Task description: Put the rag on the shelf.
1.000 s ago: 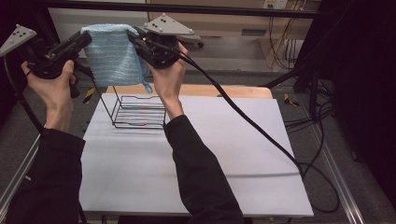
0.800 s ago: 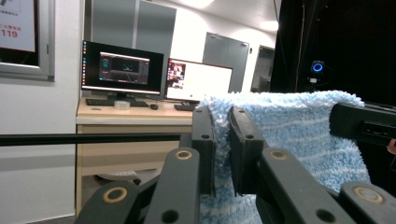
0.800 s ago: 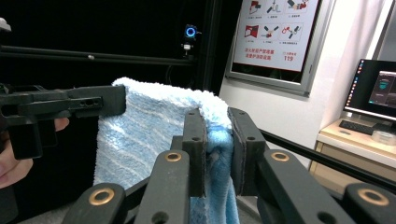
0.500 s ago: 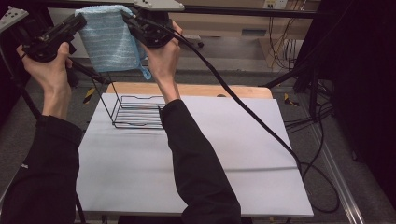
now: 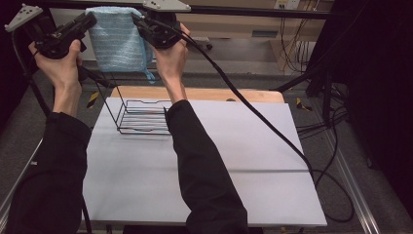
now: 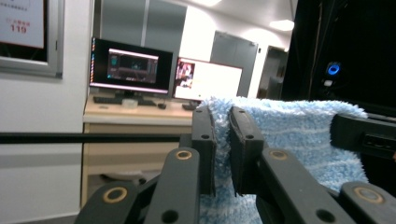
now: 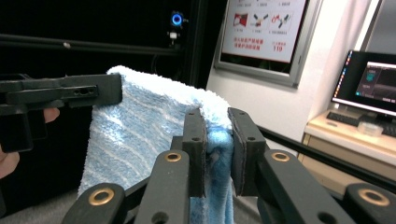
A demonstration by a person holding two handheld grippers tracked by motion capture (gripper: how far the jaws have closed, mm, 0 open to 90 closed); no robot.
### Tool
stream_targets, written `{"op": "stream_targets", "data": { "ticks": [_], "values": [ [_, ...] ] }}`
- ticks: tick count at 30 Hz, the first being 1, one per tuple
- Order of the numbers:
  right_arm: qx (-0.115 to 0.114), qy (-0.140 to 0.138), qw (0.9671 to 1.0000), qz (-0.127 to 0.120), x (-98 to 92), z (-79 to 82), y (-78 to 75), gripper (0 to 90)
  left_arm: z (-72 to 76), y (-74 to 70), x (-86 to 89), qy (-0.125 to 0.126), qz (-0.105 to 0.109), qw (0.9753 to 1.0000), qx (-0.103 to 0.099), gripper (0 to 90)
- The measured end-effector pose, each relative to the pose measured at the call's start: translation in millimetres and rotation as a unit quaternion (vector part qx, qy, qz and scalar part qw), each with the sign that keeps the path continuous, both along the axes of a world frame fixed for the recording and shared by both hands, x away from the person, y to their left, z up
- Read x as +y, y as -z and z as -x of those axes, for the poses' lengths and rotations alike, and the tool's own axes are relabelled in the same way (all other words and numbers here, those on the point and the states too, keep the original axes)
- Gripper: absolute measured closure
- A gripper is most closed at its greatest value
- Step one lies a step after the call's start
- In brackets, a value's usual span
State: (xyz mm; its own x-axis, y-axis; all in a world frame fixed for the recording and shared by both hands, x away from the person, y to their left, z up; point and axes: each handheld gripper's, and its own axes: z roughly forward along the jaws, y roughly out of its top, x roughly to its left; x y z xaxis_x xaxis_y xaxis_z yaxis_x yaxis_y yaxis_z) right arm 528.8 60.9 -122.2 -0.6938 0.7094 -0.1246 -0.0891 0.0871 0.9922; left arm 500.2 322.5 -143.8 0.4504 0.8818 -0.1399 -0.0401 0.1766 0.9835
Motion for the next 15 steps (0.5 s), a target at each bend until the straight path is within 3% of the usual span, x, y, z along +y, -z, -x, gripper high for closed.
{"op": "stream_targets", "data": {
  "ticks": [15],
  "values": [
    [0.021,0.015,0.9994,0.022,-4.8,-17.8,20.1,78.5,-21.6,19.8,-9.3,-0.005,-0.024,0.9996,0.016,81.5]
  ]
}}
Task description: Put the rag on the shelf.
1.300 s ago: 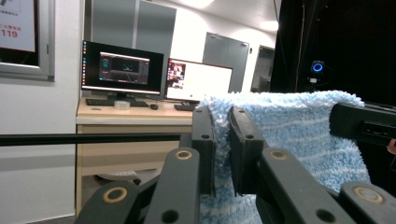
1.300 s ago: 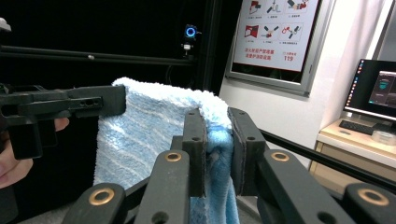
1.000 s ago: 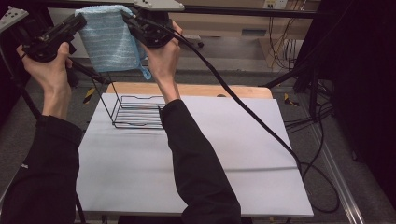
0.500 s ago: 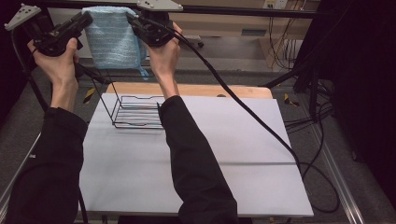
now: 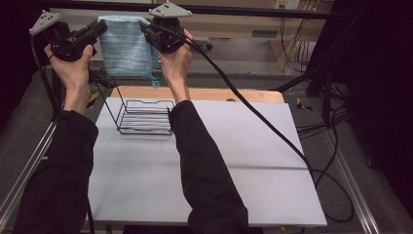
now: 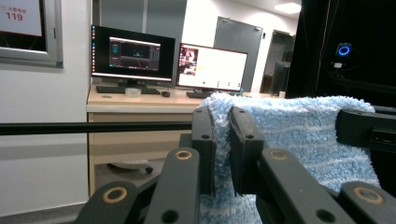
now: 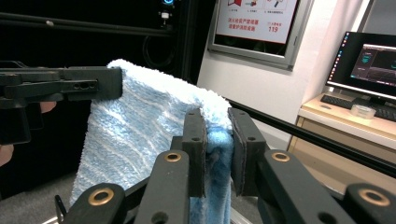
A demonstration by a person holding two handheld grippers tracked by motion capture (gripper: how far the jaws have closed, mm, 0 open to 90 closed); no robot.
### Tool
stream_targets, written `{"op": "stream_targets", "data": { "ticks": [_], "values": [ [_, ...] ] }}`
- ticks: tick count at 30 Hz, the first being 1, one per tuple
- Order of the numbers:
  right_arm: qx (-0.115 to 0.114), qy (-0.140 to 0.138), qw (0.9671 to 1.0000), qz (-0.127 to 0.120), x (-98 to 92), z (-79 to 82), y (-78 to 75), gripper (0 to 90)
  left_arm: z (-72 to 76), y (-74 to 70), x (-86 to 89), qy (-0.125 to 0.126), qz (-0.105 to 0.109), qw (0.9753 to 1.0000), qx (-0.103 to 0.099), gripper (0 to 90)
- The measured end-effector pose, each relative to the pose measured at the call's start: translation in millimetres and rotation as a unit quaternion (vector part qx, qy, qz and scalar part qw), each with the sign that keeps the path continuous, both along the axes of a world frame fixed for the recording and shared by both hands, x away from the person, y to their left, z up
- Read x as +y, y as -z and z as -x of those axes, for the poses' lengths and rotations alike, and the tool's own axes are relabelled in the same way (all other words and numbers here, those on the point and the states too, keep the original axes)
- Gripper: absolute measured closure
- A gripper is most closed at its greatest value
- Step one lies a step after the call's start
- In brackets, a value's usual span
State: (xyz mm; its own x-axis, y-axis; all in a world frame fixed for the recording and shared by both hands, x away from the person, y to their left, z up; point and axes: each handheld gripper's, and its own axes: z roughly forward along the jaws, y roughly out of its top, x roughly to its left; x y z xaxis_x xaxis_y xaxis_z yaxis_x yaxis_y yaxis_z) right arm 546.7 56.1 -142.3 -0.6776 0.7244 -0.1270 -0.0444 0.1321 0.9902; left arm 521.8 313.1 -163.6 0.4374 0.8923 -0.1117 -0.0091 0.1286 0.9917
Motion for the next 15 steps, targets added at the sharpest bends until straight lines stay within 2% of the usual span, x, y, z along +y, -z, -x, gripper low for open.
{"op": "stream_targets", "data": {
  "ticks": [7,15],
  "values": [
    [0.0,-0.007,0.9999,0.009,5.3,-2.7,8.6,78.5,-1.8,12.1,5.4,0.0,-0.002,1.0,0.008,81.5],
    [0.016,-0.007,0.9998,0.011,0.2,-2.1,26.2,78.4,0.6,27.2,5.0,0.014,-0.026,0.9994,0.016,81.5]
  ]
}}
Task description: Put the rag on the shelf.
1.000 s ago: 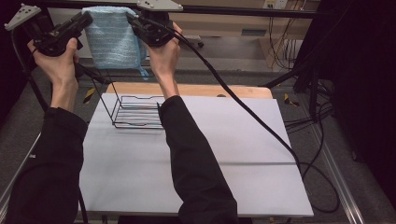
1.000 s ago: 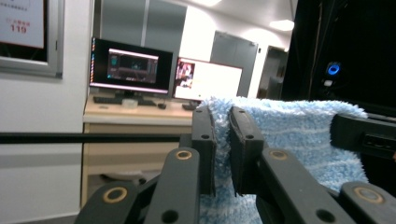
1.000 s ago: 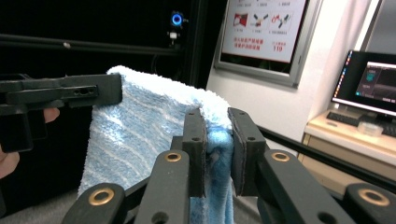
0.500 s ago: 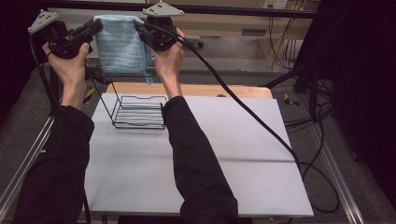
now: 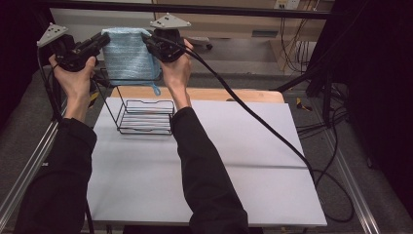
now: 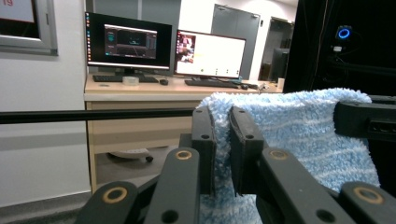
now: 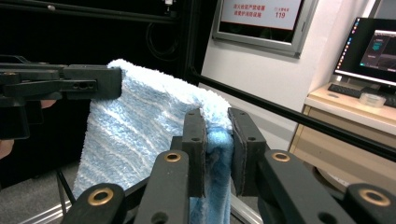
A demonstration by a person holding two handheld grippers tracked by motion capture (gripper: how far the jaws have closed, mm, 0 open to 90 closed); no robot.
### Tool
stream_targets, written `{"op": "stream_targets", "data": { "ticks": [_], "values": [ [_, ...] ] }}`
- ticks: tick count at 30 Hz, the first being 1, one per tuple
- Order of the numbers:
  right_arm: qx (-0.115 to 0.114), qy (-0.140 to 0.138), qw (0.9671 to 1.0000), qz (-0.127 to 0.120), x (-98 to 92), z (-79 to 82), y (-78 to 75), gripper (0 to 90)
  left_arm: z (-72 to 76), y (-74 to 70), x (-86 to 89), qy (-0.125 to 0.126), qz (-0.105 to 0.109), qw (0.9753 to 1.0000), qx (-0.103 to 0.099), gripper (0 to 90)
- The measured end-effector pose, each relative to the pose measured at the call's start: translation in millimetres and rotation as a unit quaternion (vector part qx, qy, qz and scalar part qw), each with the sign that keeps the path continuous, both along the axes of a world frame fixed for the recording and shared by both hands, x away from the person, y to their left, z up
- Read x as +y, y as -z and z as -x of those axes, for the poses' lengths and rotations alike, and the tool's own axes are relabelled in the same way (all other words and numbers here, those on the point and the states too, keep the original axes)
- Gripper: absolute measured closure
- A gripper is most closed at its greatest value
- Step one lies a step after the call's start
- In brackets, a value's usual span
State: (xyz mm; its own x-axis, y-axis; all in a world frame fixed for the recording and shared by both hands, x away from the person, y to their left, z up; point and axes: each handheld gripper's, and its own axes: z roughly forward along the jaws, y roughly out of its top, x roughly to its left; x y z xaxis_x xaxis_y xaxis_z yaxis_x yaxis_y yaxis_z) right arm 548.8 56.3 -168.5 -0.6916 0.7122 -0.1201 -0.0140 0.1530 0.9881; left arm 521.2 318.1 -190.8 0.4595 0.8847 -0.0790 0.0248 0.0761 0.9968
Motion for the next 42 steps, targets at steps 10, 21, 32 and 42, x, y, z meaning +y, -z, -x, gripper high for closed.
{"op": "stream_targets", "data": {
  "ticks": [10,21,32,42],
  "values": [
    [0.016,-0.01,0.9998,0.004,-2.7,2.2,19.0,78.4,2.3,19.2,4.0,0.01,-0.01,0.9998,0.013,81.4],
    [0.04,-0.036,0.9985,0.005,1.8,18.5,35.9,78.0,23.6,35.5,20.5,0.043,-0.017,0.9986,0.027,81.1],
    [0.037,-0.065,0.9971,0.015,-3.9,37.1,43.4,77.7,39.3,43.1,26.4,0.069,-0.011,0.9972,0.027,80.5],
    [0.034,-0.089,0.9939,0.056,-4.3,50.4,47.7,76.7,54.6,49.7,31.9,0.084,-0.027,0.9951,0.045,79.4]
  ]
}}
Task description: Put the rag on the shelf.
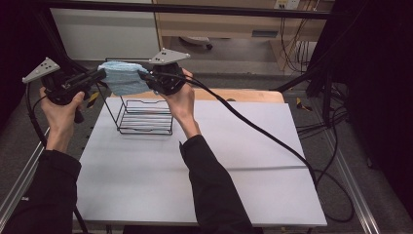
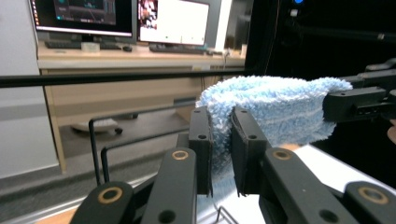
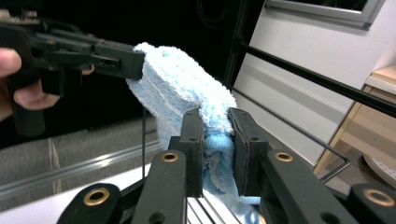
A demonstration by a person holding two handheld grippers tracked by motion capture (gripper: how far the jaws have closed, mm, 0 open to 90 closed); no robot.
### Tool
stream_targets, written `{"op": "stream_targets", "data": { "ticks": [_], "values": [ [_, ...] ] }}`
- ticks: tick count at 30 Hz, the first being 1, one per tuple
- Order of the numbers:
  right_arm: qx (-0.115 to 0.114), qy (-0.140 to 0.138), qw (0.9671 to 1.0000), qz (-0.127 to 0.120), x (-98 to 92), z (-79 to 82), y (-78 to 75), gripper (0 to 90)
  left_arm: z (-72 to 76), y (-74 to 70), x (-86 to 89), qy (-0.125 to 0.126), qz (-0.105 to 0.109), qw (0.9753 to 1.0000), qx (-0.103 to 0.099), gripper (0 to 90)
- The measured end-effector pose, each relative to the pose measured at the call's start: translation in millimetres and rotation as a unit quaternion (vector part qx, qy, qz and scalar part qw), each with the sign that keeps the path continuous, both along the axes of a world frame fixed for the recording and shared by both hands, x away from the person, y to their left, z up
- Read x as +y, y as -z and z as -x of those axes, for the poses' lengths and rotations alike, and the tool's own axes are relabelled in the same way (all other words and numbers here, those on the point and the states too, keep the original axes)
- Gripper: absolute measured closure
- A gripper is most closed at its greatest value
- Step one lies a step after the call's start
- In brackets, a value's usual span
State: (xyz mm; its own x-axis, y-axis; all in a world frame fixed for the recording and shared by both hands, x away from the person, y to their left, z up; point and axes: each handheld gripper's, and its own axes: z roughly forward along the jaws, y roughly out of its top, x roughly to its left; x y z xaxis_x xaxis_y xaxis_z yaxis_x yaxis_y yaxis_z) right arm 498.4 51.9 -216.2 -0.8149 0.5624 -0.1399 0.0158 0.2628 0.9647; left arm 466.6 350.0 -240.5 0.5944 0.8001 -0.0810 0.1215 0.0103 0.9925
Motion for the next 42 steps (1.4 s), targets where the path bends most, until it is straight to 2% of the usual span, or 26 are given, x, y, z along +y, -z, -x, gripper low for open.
{"op": "stream_targets", "data": {
  "ticks": [6,8,12,16,19,23,25,28,31,37,40,42],
  "values": [
    [0.0,-0.005,0.9998,0.02,1.0,5.9,2.5,76.9,6.7,-6.3,-1.1,-0.006,-0.025,0.9995,0.02,77.4],
    [-0.001,-0.008,0.9996,0.025,1.1,6.9,3.0,77.0,8.3,-14.0,-0.7,-0.017,-0.03,0.999,0.029,73.9],
    [-0.001,-0.013,0.9995,0.03,2.9,9.0,5.3,77.0,9.5,-32.2,-1.5,-0.03,-0.03,0.9986,0.031,71.1],
    [-0.005,-0.015,0.9991,0.04,3.9,11.0,7.4,76.9,4.7,-48.5,-12.3,-0.028,-0.041,0.9978,0.044,72.9],
    [-0.008,-0.016,0.9988,0.045,4.0,12.3,8.1,76.8,-3.9,-53.4,-23.4,-0.029,-0.065,0.9952,0.068,78.8],
    [-0.008,-0.018,0.9986,0.05,4.2,14.0,9.4,76.3,-7.0,-51.3,-30.1,-0.018,-0.088,0.9919,0.091,88.4],
    [-0.002,-0.02,0.9988,0.045,2.9,13.2,10.9,75.8,-5.2,-48.3,-30.4,-0.014,-0.098,0.9899,0.101,89.7],
    [0.013,-0.023,0.999,0.036,0.2,11.7,14.2,74.5,-1.7,-45.0,-28.2,-0.012,-0.102,0.9891,0.105,89.8],
    [0.017,-0.025,0.9988,0.039,-0.2,12.8,14.8,71.6,0.4,-41.4,-26.0,-0.011,-0.107,0.9882,0.109,89.8],
    [0.029,-0.036,0.9982,0.039,-3.0,17.1,11.0,57.1,4.3,-33.1,-25.3,-0.005,-0.123,0.9865,0.109,89.8],
    [0.031,-0.043,0.9983,0.024,-7.2,20.9,4.7,47.9,4.8,-28.1,-24.0,-0.003,-0.131,0.9851,0.112,89.8],
    [0.037,-0.047,0.9982,0.01,-9.6,22.4,0.2,47.5,4.7,-25.2,-23.2,-0.002,-0.134,0.9844,0.114,89.8]
  ]
}}
